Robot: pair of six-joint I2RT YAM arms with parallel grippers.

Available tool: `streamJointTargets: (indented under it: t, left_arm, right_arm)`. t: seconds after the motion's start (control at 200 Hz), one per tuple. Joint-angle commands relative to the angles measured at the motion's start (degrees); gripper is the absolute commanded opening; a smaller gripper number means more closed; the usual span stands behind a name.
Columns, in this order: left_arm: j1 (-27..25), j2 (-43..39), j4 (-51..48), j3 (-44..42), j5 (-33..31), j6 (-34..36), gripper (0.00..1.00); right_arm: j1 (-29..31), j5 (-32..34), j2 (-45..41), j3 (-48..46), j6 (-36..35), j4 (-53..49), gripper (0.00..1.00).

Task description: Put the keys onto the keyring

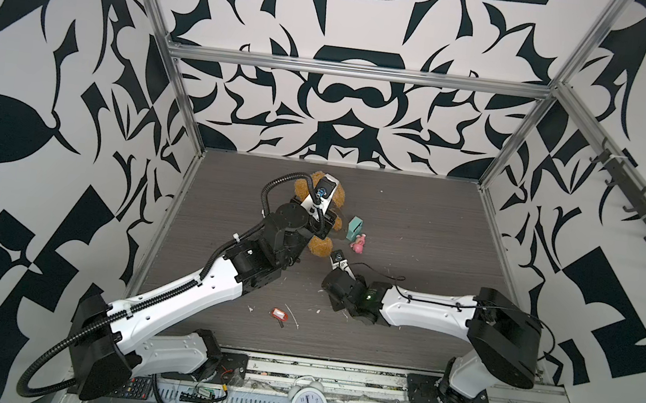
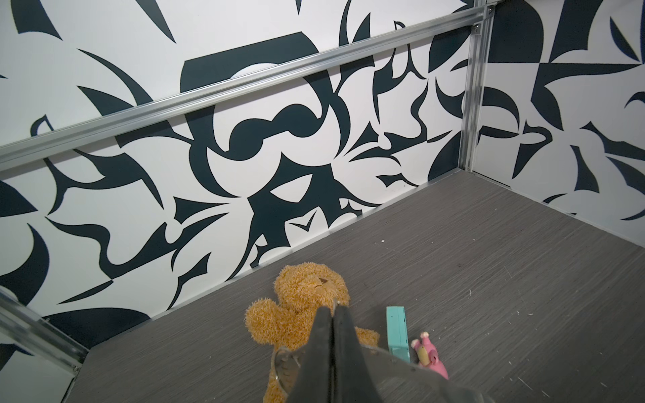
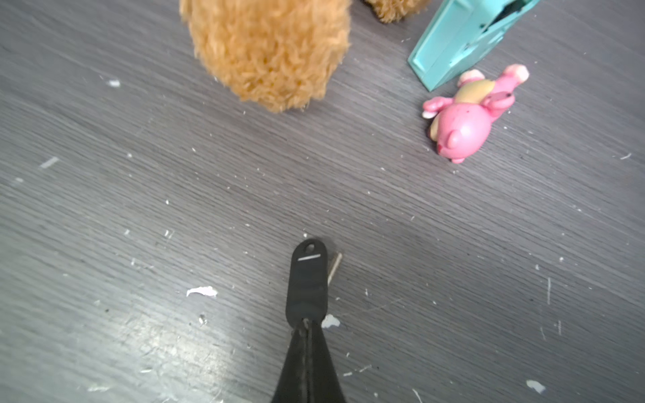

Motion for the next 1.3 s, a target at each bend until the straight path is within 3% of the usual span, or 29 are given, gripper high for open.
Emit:
streamJointTargets:
  t: [0.0,0.175,0.395,0.55,0.815,1.025,1.295]
  left_arm:
    - [0.2,-0.9,1.9,0.1,-0.4,0.2,0.00]
    - [0.2,-1.1,2.0,-0.2,-0.1,0.9,0.00]
    - [0.2,-2.0,3.0,-1.9,4.8,2.7,0.00]
    - [0.2,-2.5,2.8,-2.1,5.2,2.7,0.00]
    - [0.2,-2.6,3.0,-2.4,6.6,2.9,0.00]
    - [0.2,-3.1,2.4,-2.9,10.1,5.2,0.00]
    - [0.2,-5.2,6.4,-7.1,19.0,10.2,0.00]
  right_arm:
    - [-1.7,-4.0,-3.7,-3.3,0.7,6.0,0.00]
    - [-3.7,-8.6,-7.8,-8.5,-0.6,13.0,0.00]
    - [-6.1,-12.8,-12.4,-13.7,-5.5,21.0,0.00]
    - [-7.6,-17.7,-15.8,-15.8,-7.5,23.5,0.00]
    - [-7.7,-19.7,-24.2,-18.3,-11.2,24.9,0.00]
    - [-7.7,-18.8,-32.8,-20.4,-14.2,25.5,0.00]
    - [-7.7,-10.2,-41.5,-20.2,-16.5,23.2,0.00]
